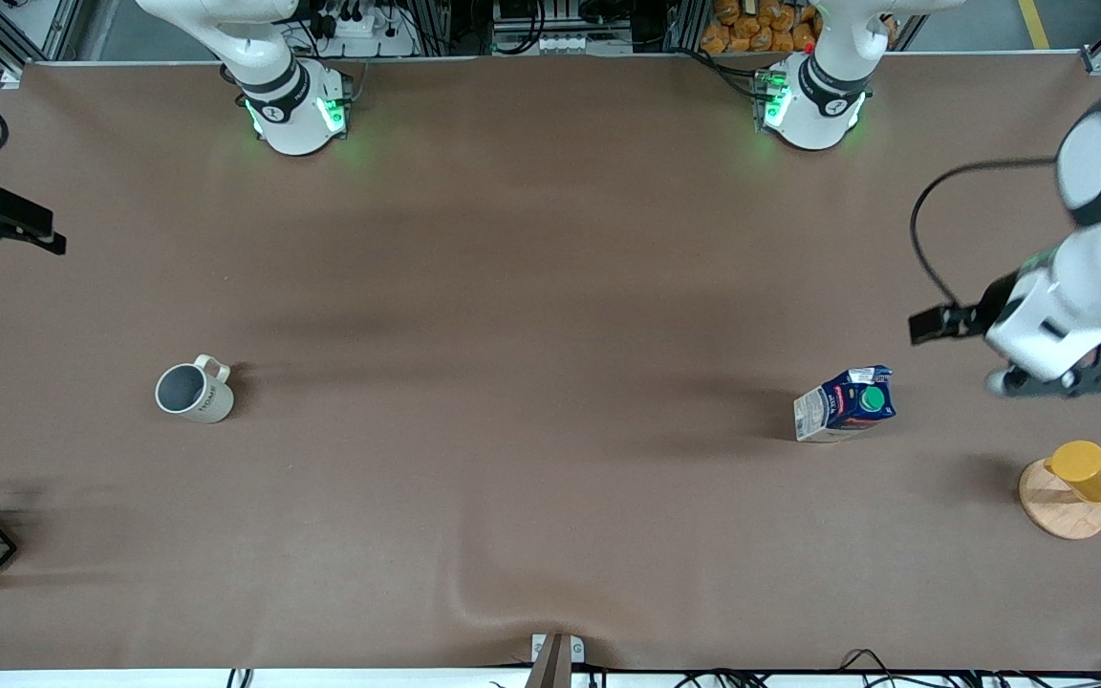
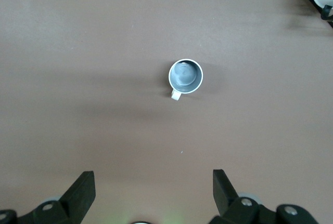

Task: Place milk next to cup
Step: 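Reach the left gripper to the milk carton while the right gripper reaches the mug, then grasp the milk carton with the left gripper while the right gripper grasps the mug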

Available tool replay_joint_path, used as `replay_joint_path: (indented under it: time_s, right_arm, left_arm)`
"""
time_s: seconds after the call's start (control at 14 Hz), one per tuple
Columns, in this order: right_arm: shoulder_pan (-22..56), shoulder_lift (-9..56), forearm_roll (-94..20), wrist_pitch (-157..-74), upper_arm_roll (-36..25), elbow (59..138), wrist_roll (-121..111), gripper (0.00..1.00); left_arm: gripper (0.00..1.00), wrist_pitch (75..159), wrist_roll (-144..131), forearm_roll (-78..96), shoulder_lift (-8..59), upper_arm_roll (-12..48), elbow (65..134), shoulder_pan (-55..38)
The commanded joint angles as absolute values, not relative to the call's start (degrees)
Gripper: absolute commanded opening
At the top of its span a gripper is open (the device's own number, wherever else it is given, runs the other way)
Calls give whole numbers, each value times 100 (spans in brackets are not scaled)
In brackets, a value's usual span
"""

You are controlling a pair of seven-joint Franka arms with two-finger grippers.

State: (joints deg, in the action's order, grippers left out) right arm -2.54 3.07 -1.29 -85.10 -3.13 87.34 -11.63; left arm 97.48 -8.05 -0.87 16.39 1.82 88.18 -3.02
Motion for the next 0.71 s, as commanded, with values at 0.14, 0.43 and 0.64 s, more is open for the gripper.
replay_joint_path:
  time_s: [0.14,0.43,0.64]
  right_arm:
    - [-579,579,-44,-9272,-246,9255,-1449,100]
    - [-913,1237,-18,-9868,-246,9255,-1793,100]
    - [-1081,1801,-18,-10283,-246,9255,-1819,100]
  left_arm:
    - [100,10318,-1283,26,2214,185,8816,-501]
    - [100,10433,-1283,35,2487,193,8824,-457]
    - [100,10433,-1283,35,2593,193,8833,-492]
